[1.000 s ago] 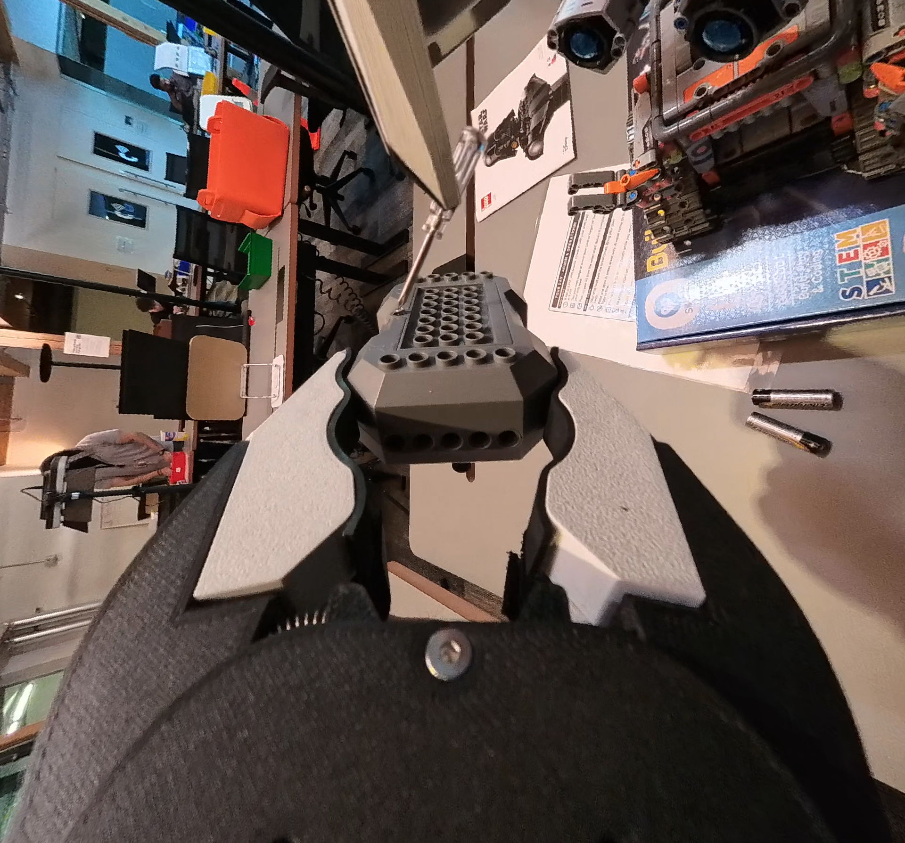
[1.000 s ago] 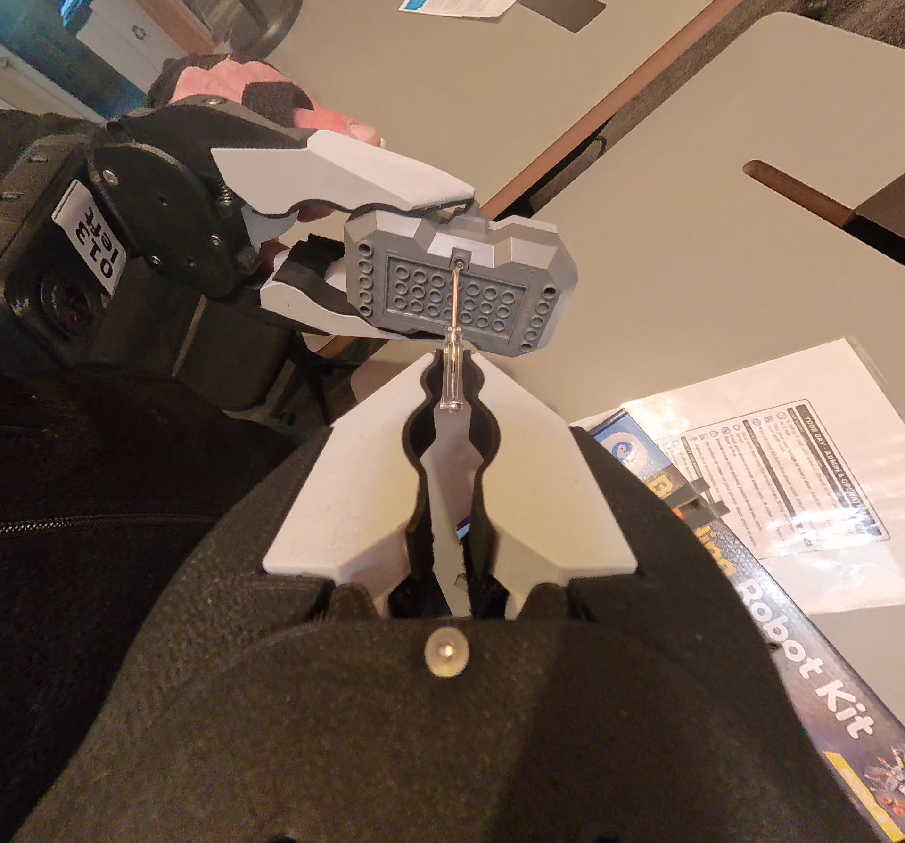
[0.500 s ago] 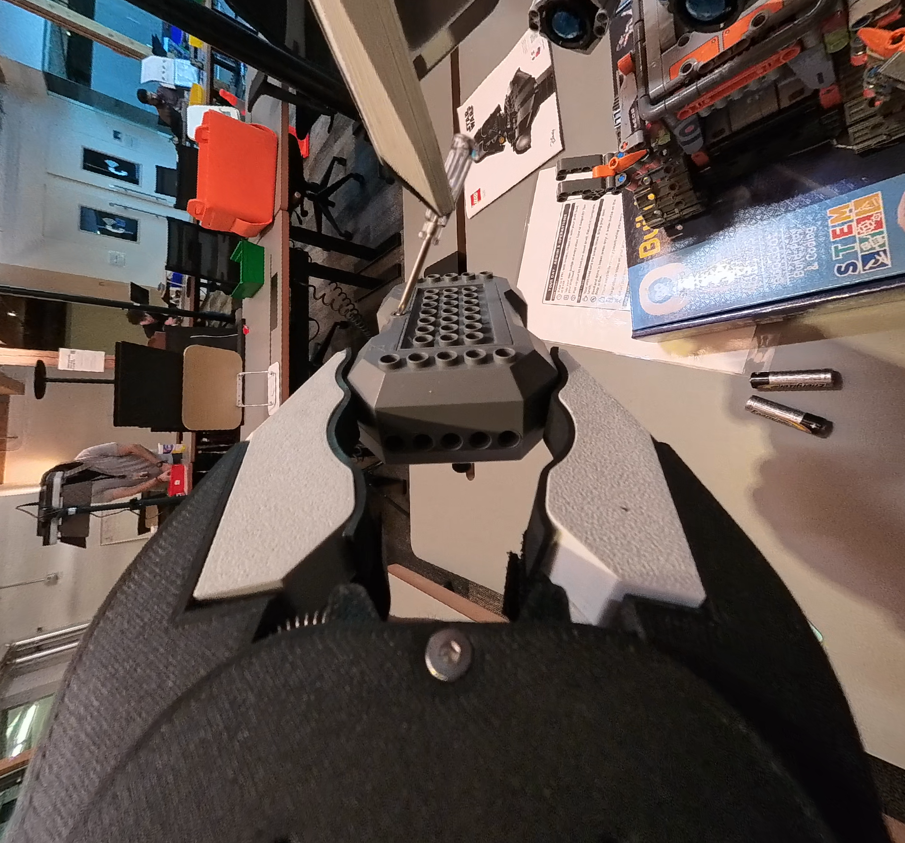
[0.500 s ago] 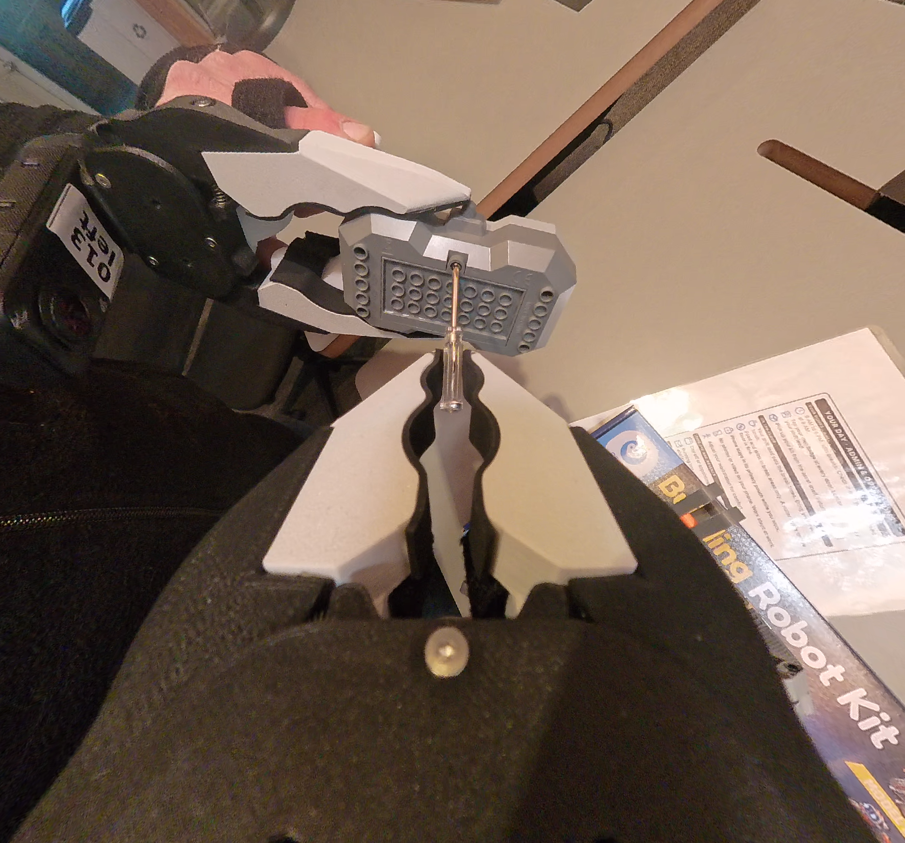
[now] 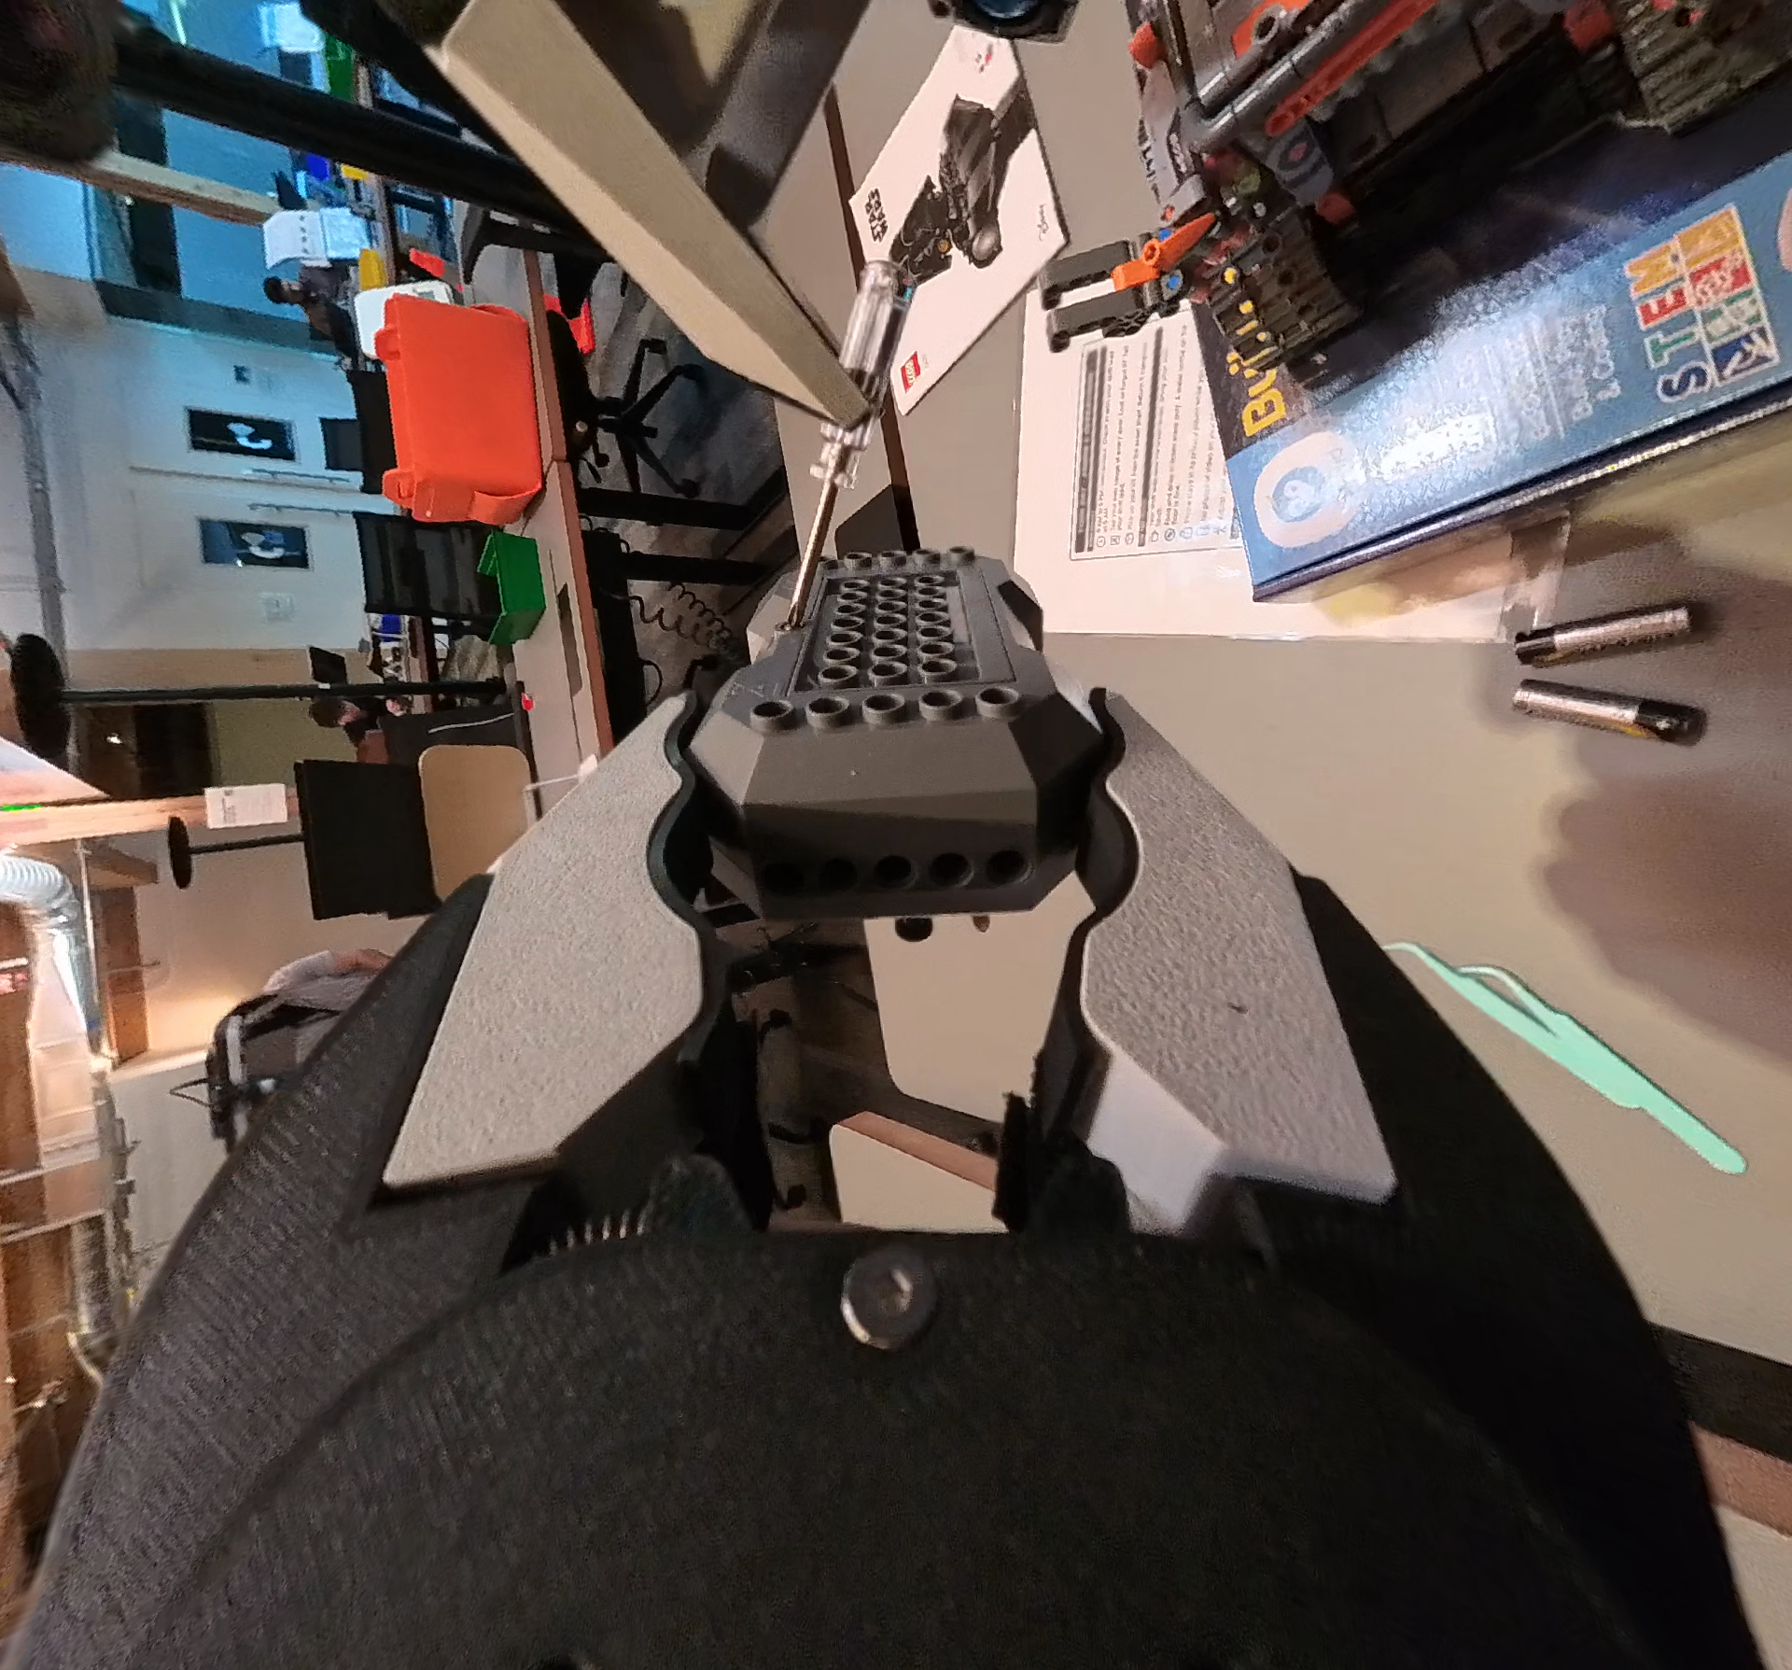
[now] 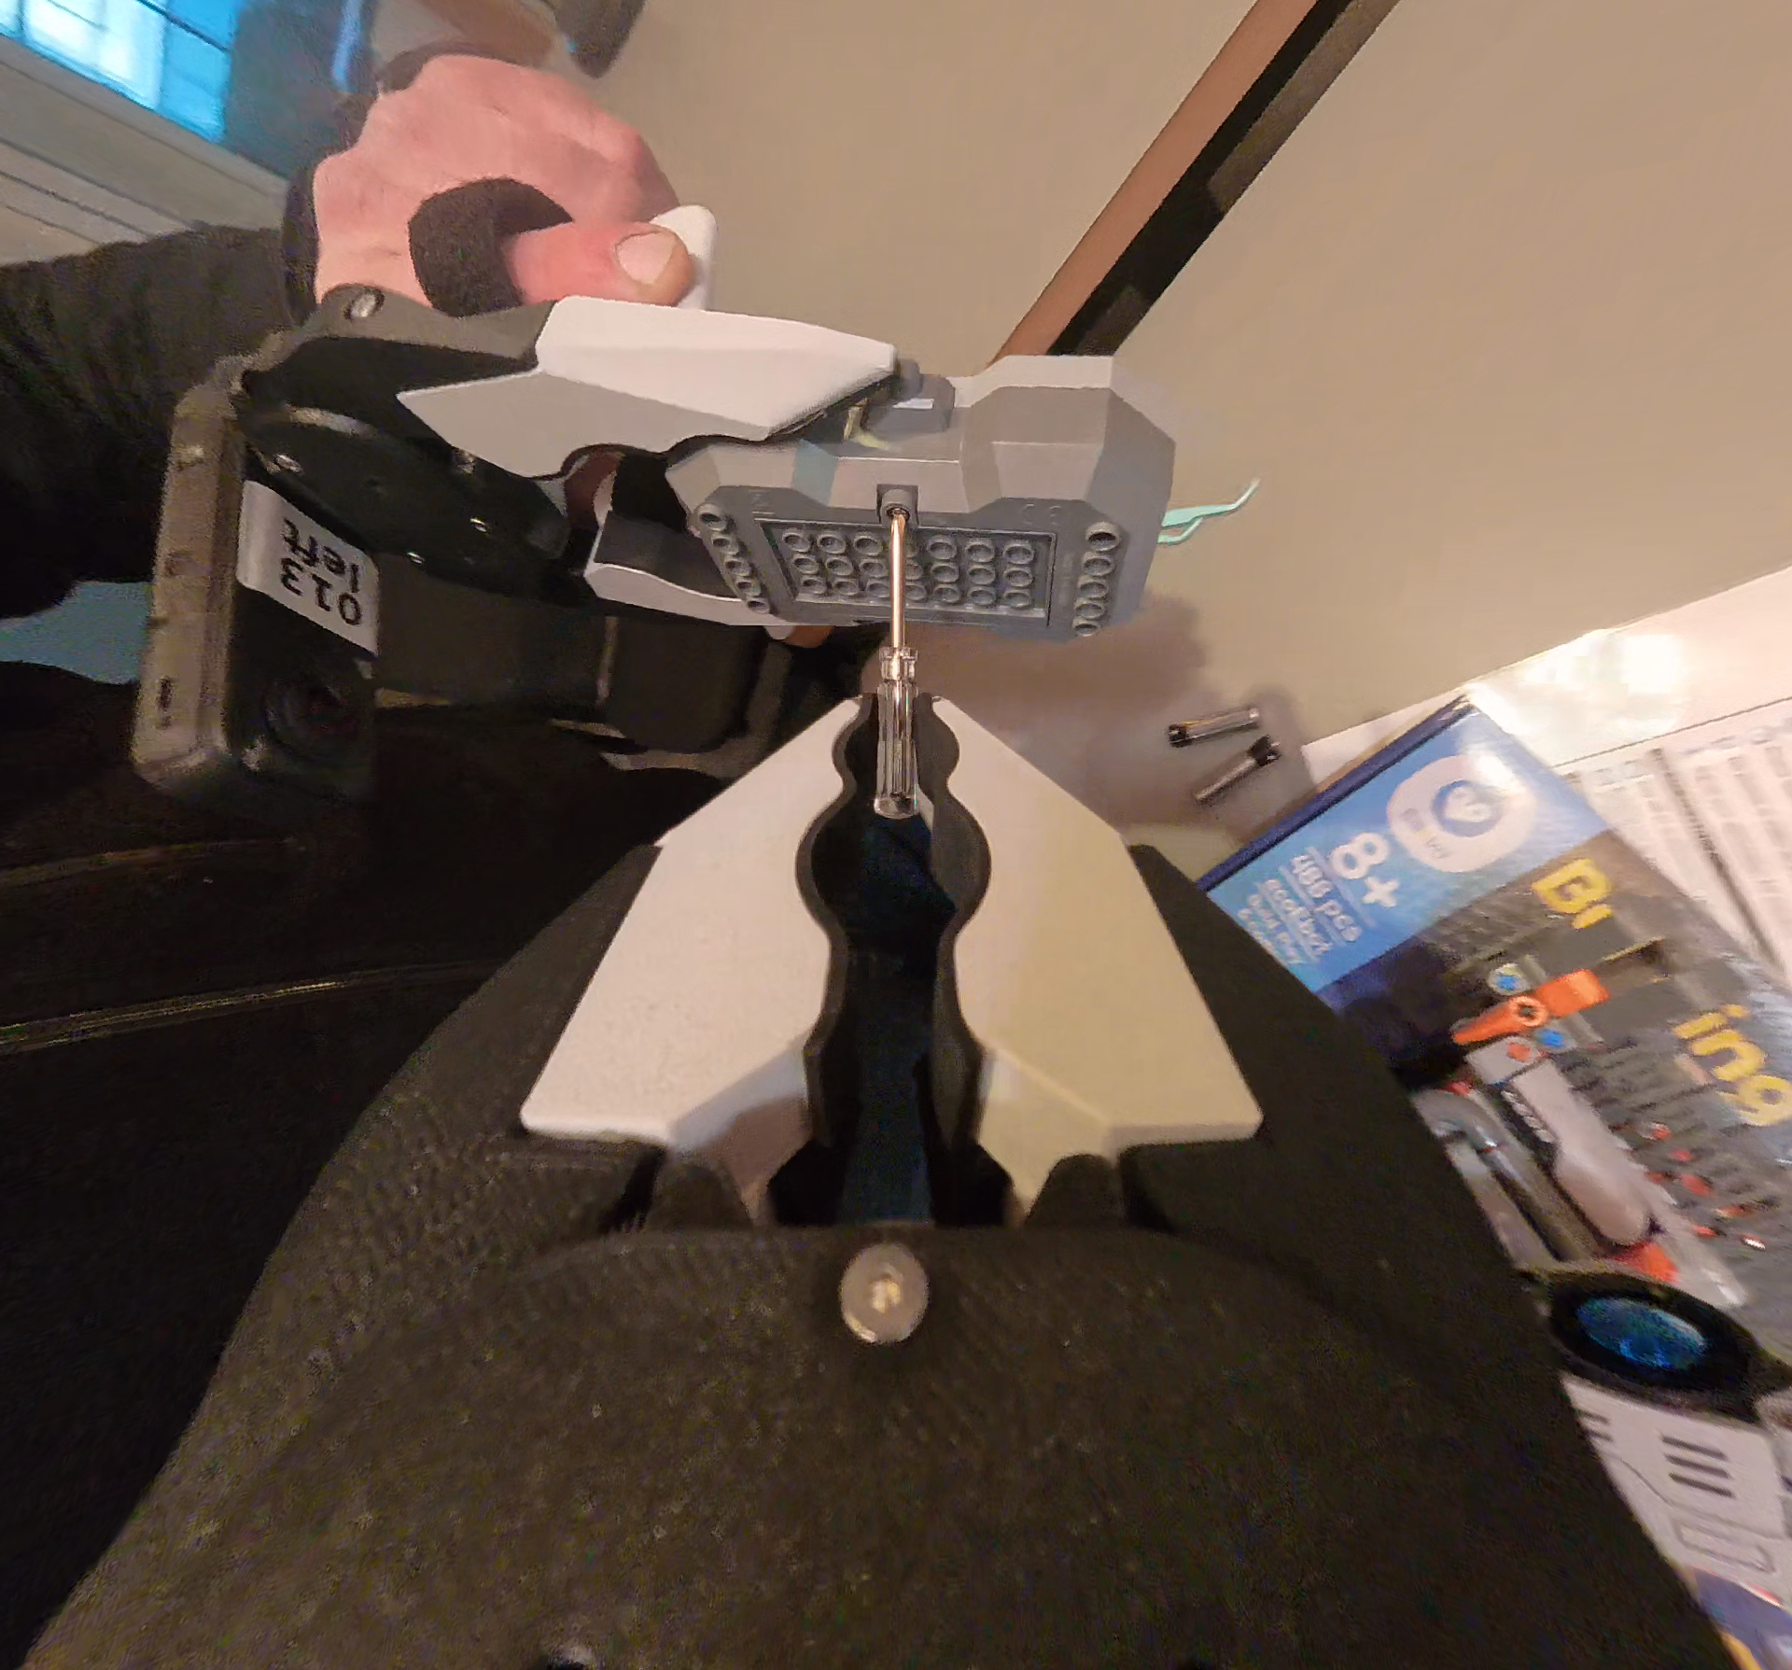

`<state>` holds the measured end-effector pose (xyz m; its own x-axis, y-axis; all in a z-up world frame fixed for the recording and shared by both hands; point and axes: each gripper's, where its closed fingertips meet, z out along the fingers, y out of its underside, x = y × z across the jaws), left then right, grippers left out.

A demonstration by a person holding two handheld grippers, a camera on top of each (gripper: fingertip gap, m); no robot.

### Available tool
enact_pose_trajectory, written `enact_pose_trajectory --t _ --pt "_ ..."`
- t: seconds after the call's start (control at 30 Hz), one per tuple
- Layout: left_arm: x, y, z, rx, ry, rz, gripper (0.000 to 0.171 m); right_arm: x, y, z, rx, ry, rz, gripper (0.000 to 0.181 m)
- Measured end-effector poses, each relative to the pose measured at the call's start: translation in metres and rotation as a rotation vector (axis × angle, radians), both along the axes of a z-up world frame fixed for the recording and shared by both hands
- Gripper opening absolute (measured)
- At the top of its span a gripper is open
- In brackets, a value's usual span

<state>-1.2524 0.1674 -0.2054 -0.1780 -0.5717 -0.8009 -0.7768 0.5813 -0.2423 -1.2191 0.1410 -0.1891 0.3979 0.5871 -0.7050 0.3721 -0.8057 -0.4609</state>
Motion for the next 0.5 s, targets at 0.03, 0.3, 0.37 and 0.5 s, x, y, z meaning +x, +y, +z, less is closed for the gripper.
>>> enact_pose_trajectory --t 0.03,0.3,0.37,0.5 --pt "-0.001 0.000 -0.002 0.010 0.018 -0.006 0.074 -0.001 0.000 -0.001 -0.040 0.025 0.000 0.004" --pt "-0.005 0.006 -0.010 0.017 0.081 -0.007 0.074 -0.003 0.007 -0.007 -0.062 -0.003 0.024 0.004" --pt "-0.005 0.006 -0.010 0.000 0.075 0.004 0.074 -0.004 0.009 -0.007 -0.004 -0.059 0.042 0.004" --pt "-0.006 0.008 -0.008 -0.030 0.054 0.029 0.074 -0.005 0.015 -0.007 0.111 -0.157 0.074 0.005"
